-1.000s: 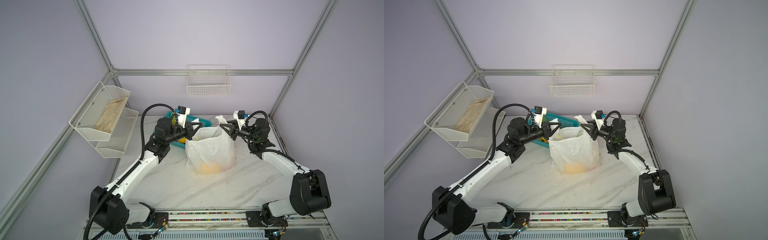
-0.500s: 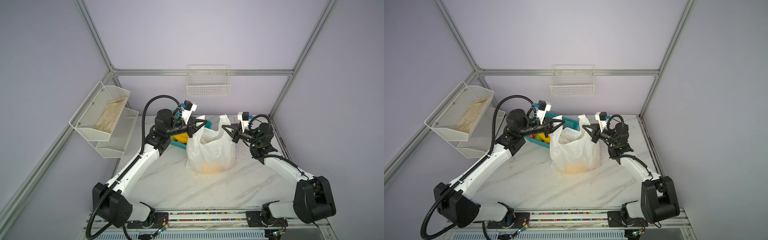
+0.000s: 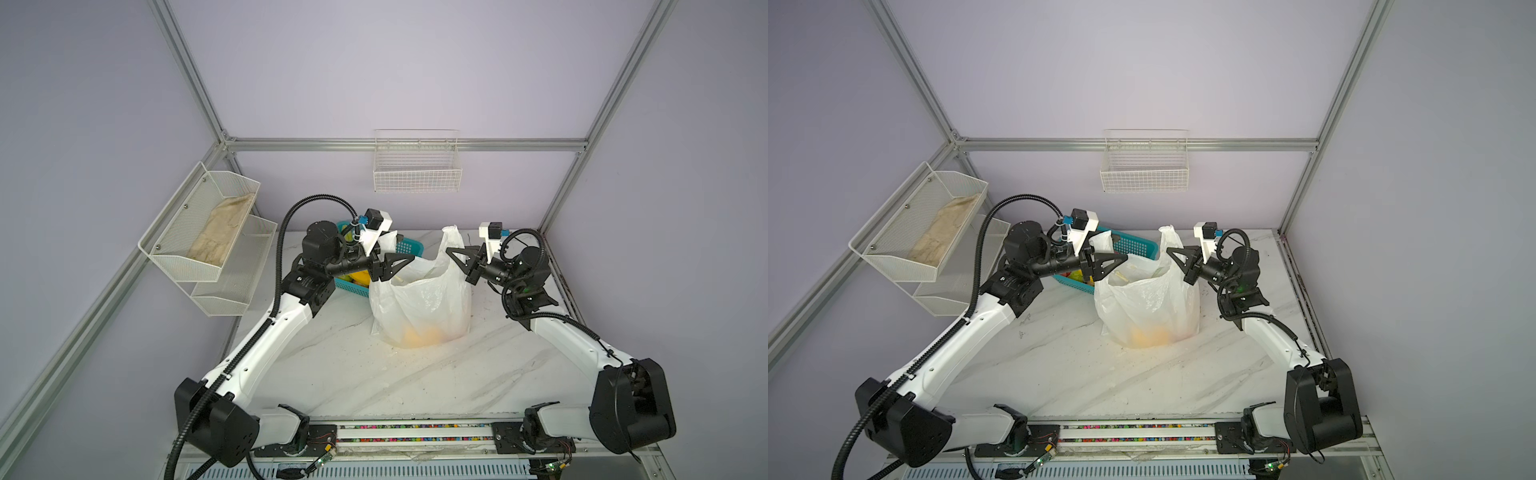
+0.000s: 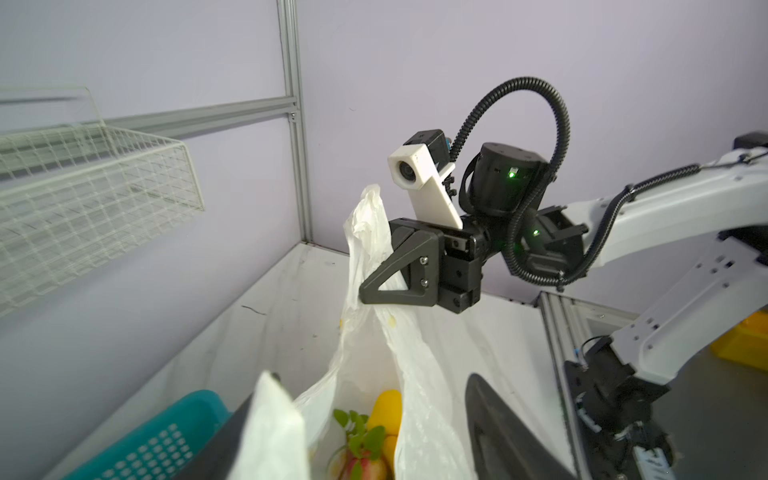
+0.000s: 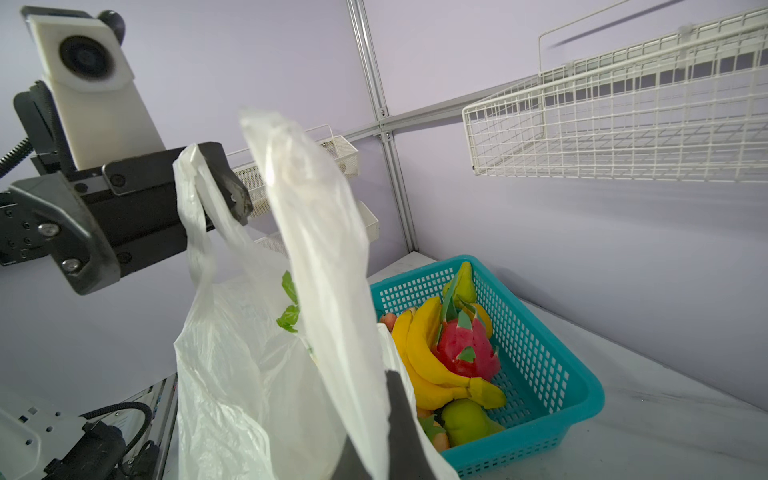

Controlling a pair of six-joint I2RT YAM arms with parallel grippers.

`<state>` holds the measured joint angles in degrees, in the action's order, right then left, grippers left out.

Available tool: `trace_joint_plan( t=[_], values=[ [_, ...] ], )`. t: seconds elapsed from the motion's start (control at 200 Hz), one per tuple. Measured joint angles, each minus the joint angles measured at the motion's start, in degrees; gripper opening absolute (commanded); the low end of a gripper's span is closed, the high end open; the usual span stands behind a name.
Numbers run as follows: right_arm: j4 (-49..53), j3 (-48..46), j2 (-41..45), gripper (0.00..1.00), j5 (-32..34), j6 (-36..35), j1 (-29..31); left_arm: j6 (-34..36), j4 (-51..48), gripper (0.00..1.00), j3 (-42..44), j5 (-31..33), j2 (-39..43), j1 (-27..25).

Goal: Place the fake fruits into the plastic bag and tie a complex knot

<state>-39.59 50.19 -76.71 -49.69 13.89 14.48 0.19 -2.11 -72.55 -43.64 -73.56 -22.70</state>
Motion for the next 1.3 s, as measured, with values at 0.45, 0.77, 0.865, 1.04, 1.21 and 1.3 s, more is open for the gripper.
trace_joint_plan(
  t=[0.45, 0.77, 0.865, 1.04, 1.21, 1.3],
  values=[
    [1.68, 0.0, 0.0, 0.0, 0.04, -0.09, 0.0, 8.17, 0.5, 0.99, 7.1, 3.26, 5.66, 8.22],
    [1.92, 0.0, 0.0, 0.0, 0.42, -0.2, 0.0, 7.93, 7.82, 0.92, 10.62, -4.52, 1.38, 9.05],
    [1.92, 0.0, 0.0, 0.0, 0.42, -0.2, 0.0, 7.98, 10.58, 0.88, 10.62, -6.43, -0.74, 9.07],
    [2.29, 0.0, 0.0, 0.0, 0.74, -0.28, 0.0, 6.84, 14.08, 0.74, 10.62, -10.01, -4.79, 9.07],
    [2.84, 0.0, 0.0, 0.0, 0.87, -0.48, 0.0, 3.43, 20.31, 0.5, 12.52, -11.63, -5.68, 9.07],
    [2.95, 0.0, 0.0, 0.0, 0.92, -0.44, 0.0, 1.92, 22.53, 0.31, 13.25, -12.09, -5.95, 9.01]
  ],
)
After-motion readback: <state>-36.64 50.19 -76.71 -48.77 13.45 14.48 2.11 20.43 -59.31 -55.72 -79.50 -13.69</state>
